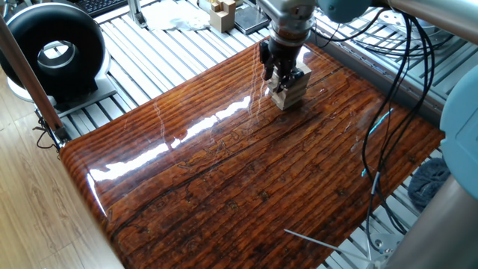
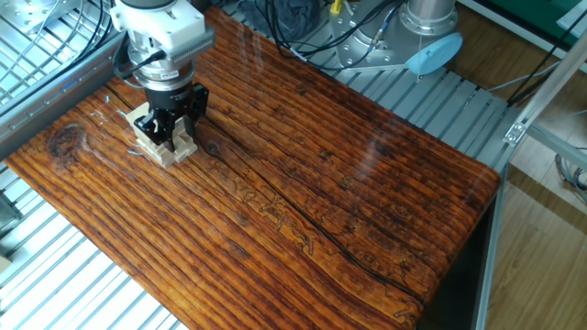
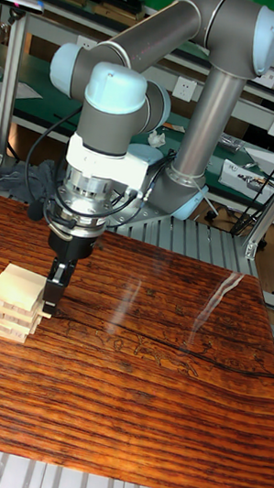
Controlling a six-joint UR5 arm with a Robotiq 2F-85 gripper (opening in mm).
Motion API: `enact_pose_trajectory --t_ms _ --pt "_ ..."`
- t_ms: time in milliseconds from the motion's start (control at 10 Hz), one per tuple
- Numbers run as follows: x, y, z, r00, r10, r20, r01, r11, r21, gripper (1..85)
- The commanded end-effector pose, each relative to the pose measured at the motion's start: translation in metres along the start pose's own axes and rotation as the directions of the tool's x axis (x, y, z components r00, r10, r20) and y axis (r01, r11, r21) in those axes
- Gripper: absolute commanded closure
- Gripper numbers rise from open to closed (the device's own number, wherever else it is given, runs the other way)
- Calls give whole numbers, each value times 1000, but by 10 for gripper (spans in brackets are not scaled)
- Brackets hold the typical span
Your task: Play Jenga
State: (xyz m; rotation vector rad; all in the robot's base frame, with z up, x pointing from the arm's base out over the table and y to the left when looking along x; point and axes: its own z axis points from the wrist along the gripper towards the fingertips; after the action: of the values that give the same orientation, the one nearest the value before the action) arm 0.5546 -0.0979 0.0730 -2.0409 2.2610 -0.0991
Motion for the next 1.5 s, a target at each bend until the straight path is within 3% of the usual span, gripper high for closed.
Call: enact_pose_trajectory --t_ms 0,300,700,1400 --pt "-3 -1 1 999 41 17 -41 999 -6 393" --pt "-3 0 4 999 49 17 -48 999 -22 393" --pt "3 -3 6 998 58 -7 -58 998 -12 393" --pt "3 -1 10 996 85 0 -85 996 -26 393"
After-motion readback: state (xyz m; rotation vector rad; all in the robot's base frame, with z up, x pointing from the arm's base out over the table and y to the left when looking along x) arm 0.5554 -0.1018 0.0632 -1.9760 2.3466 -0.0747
